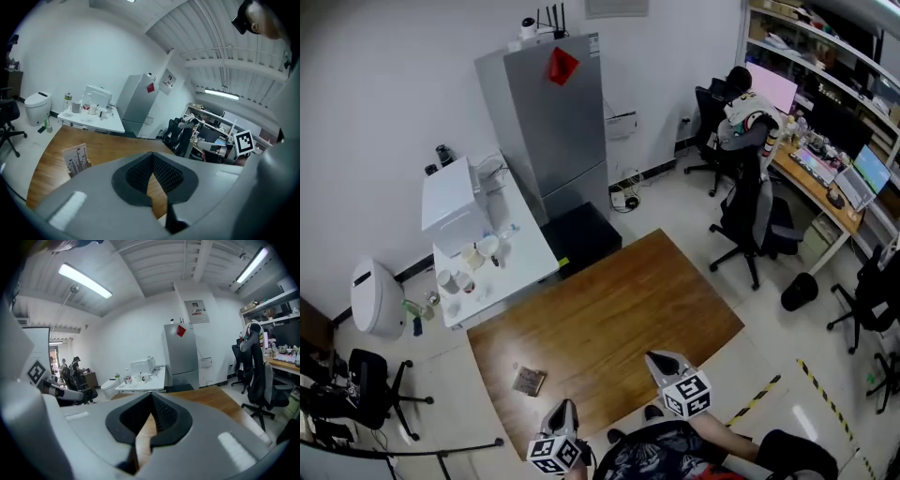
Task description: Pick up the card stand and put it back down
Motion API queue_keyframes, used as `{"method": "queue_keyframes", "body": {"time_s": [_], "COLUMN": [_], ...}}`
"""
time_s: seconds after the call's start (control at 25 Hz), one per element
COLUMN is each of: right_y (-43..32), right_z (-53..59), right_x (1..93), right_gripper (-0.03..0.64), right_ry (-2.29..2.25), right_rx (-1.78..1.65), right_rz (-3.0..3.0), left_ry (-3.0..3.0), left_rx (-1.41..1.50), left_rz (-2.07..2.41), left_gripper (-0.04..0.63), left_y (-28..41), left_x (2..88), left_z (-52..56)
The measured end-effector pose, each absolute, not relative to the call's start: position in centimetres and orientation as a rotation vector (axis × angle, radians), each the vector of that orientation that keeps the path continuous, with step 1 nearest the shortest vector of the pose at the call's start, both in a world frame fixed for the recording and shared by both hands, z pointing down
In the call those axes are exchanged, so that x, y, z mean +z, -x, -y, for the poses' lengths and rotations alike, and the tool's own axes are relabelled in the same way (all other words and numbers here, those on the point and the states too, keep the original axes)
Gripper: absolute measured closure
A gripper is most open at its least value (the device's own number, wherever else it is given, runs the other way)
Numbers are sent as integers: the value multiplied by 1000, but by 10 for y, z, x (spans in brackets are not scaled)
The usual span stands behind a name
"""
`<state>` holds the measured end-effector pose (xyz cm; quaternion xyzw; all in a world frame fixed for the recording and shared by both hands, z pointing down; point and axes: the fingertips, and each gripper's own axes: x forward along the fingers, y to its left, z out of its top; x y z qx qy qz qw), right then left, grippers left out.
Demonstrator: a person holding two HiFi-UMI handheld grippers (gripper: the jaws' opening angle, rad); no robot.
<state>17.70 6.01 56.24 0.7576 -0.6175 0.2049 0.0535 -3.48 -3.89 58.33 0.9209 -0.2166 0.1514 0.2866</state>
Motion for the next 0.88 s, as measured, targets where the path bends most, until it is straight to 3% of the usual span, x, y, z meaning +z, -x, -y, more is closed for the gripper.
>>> {"method": "queue_keyframes", "body": {"time_s": [0.68,0.88], "right_y": [-195,-199], "right_z": [-87,-93], "right_x": [566,570], "right_gripper": [627,627], "right_ry": [-2284,-2307], "right_rx": [694,728], "right_rz": [1881,1874], "left_ry": [-2421,-2419], "left_rx": [394,69], "left_rz": [429,164], "left_gripper": [600,595], "left_y": [-7,-30], "left_x": [587,543], "left_z": [-10,-32]}}
